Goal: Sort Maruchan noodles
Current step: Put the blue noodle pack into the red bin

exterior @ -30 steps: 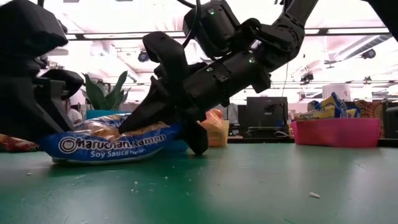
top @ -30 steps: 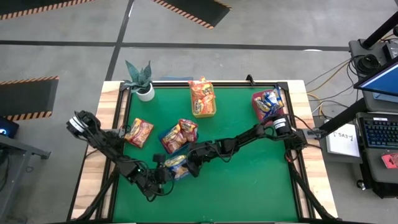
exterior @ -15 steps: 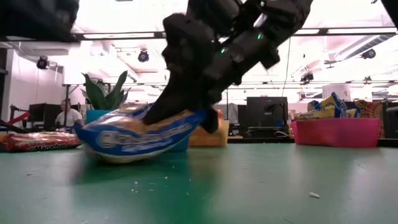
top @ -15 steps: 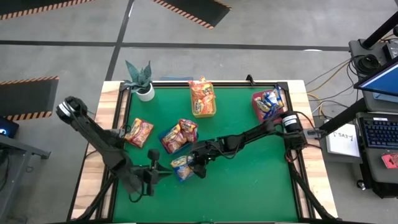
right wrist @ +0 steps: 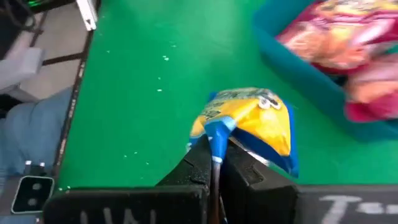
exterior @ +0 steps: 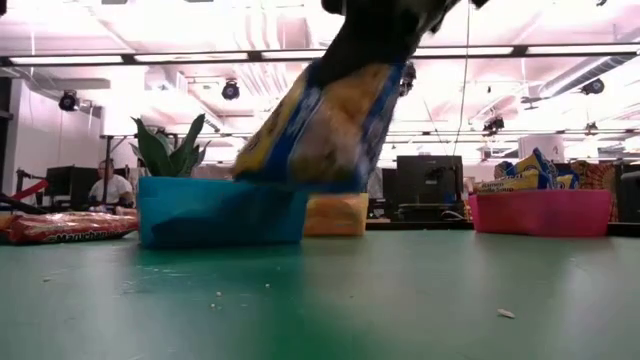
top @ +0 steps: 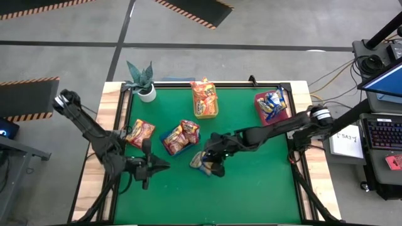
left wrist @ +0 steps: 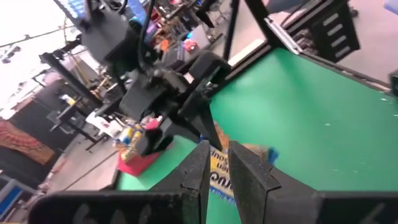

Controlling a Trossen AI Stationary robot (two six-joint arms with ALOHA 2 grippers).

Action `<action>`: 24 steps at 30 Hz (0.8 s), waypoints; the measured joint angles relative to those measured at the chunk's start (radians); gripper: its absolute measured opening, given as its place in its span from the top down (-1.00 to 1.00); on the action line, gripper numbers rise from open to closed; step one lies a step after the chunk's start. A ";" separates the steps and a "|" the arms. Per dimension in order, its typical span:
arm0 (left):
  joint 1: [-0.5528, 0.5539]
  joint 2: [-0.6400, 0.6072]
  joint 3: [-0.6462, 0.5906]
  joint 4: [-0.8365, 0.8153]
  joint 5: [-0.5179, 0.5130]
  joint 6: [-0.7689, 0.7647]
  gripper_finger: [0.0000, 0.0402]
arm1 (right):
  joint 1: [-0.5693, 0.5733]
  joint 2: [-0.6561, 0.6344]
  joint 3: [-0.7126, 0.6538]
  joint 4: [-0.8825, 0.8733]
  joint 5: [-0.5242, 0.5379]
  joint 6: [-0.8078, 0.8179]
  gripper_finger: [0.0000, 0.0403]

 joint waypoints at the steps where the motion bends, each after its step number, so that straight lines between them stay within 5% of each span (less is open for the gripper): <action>1: 0.008 -0.006 0.000 0.003 0.000 0.005 0.80 | 0.004 -0.020 0.000 -0.031 0.024 -0.001 0.96; 7: 0.072 -0.010 0.000 0.028 0.001 0.023 0.80 | 0.017 -0.139 0.000 -0.340 0.302 0.022 0.96; 15: 0.134 0.003 0.000 0.082 0.003 0.117 0.80 | -0.023 -0.288 0.038 -0.972 0.641 0.290 0.96; 20: 0.142 -0.014 0.000 0.179 0.003 0.294 0.80 | -0.050 -0.360 0.060 -1.249 0.713 0.381 0.96; 24: 0.144 -0.048 0.019 0.189 0.003 0.341 0.80 | -0.066 -0.421 0.054 -1.259 0.691 0.414 0.96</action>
